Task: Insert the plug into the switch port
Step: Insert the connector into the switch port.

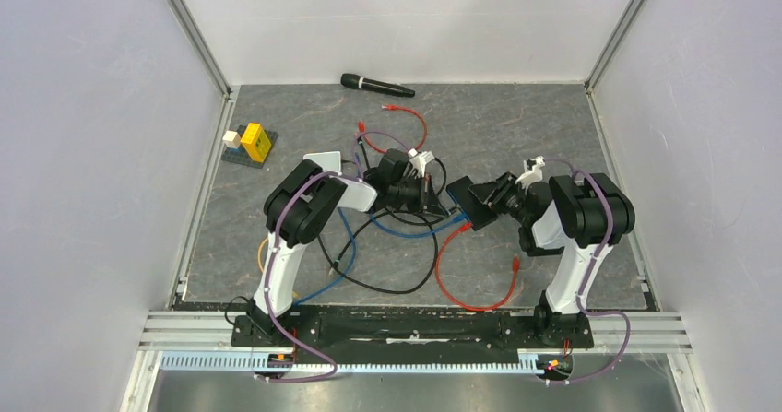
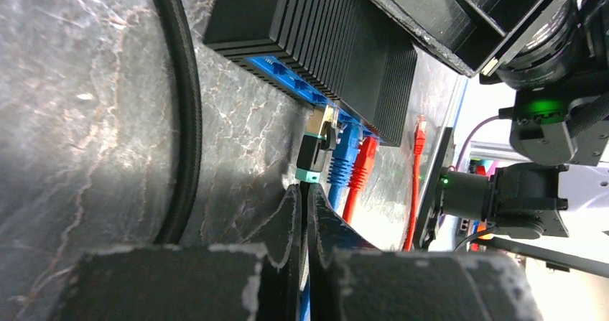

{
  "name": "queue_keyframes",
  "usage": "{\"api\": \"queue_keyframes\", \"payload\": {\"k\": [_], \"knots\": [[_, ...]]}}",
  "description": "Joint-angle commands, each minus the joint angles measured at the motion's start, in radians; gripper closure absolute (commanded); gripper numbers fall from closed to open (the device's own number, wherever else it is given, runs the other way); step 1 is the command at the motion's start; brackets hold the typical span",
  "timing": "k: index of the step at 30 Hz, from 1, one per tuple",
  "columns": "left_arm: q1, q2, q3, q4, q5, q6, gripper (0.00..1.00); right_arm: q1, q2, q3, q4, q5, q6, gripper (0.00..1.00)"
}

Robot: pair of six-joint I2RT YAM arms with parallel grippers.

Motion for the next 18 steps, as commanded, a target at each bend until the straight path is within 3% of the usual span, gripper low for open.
{"api": "queue_keyframes", "payload": {"k": [1,6,12,18], "knots": [[-0.019,0.048,0.126,0.057,-0.224,0.152,0.98,0.183,0.064,0.017,-0.447,-0.44,-0.076,0.61],[0.01,0.052,0.149,0.006,-0.179,0.205,0.98,0.183,0.05,0.104,-0.681,-0.431,-0.243,0.61],[0.019,0.05,0.17,-0.013,-0.187,0.212,0.98,0.19,0.062,0.118,-0.708,-0.461,-0.272,0.62],[0.034,0.038,0.224,-0.039,-0.226,0.194,0.98,0.205,0.057,0.152,-0.893,-0.443,-0.42,0.62]]}}
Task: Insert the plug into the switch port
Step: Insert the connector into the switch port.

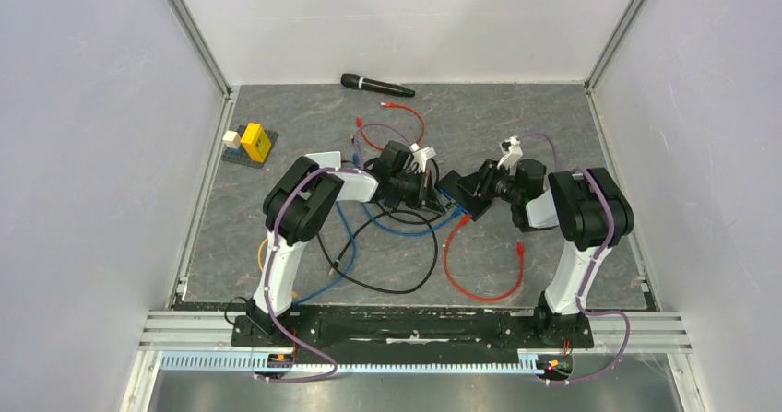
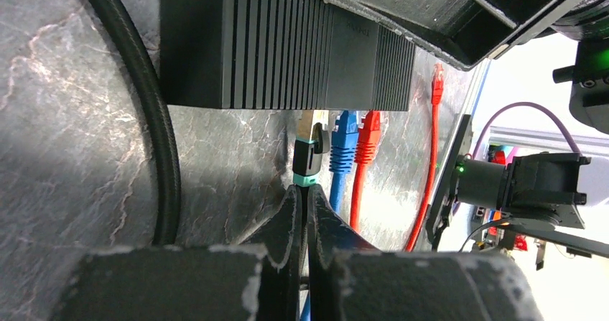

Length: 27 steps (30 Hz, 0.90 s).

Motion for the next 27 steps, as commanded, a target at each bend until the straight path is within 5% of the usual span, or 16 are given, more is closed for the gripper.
{"api": "queue_keyframes", "payload": {"k": [1,21,27], "knots": [[0.008,0.031,0.128,0.183,-0.259,0.037,0.98,0.165,0.069,-0.077,-0.554,-0.3,-0.105,0.62],[0.006,0.044,0.331,0.108,-0.379,-0.023,0.98,0.211,-0.015,-0.141,-0.541,-0.202,-0.062,0.62],[-0.004,-0.007,0.198,0.171,-0.354,0.043,0.98,0.159,-0.023,-0.099,-0.445,-0.187,0.067,0.63]]}}
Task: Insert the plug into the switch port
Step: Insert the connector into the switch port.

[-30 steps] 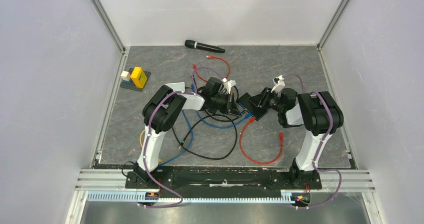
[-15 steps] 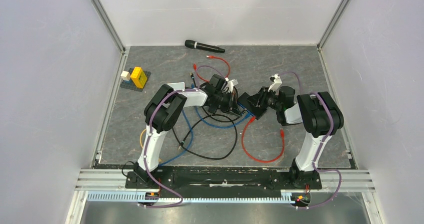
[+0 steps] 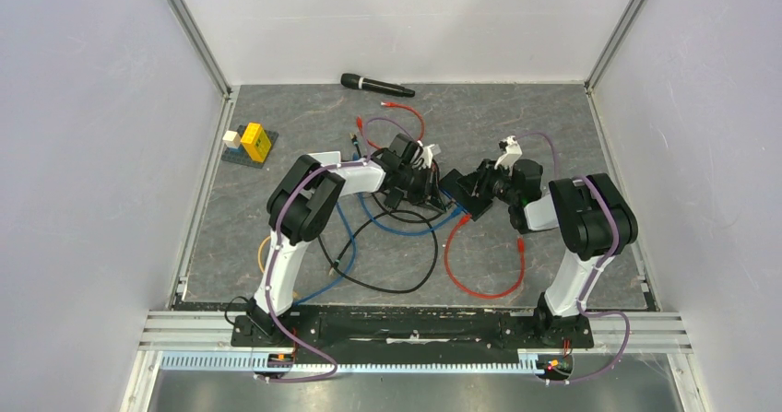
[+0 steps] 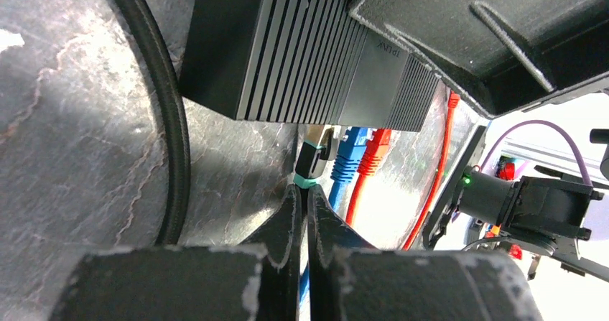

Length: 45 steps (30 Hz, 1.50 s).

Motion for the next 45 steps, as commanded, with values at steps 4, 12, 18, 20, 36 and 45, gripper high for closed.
{"api": "queue_keyframes", "payload": {"k": [4,12,18,20,36,45], "knots": [[0.009,0.013,0.022,0.472,-0.246,0.041,0.98,0.126,0.083,-0.068,-0.344,-0.343,0.186,0.63],[0.009,0.066,0.096,0.423,-0.208,0.073,0.98,0.126,0.101,-0.124,-0.26,-0.357,0.217,0.64],[0.014,0.04,0.143,0.263,-0.179,0.2,0.88,0.012,0.063,-0.068,-0.351,-0.294,0.206,0.55],[0.019,0.012,0.115,0.257,-0.169,0.227,0.79,-0.049,0.041,-0.009,-0.422,-0.259,0.185,0.53],[0.027,-0.252,0.075,-0.003,-0.257,0.424,0.33,-0.24,-0.134,0.415,-0.951,0.069,-0.133,0.39],[0.219,-0.346,0.119,-0.136,-0.39,0.228,0.22,-0.142,-0.474,0.345,-1.025,0.211,-0.251,0.39]]}}
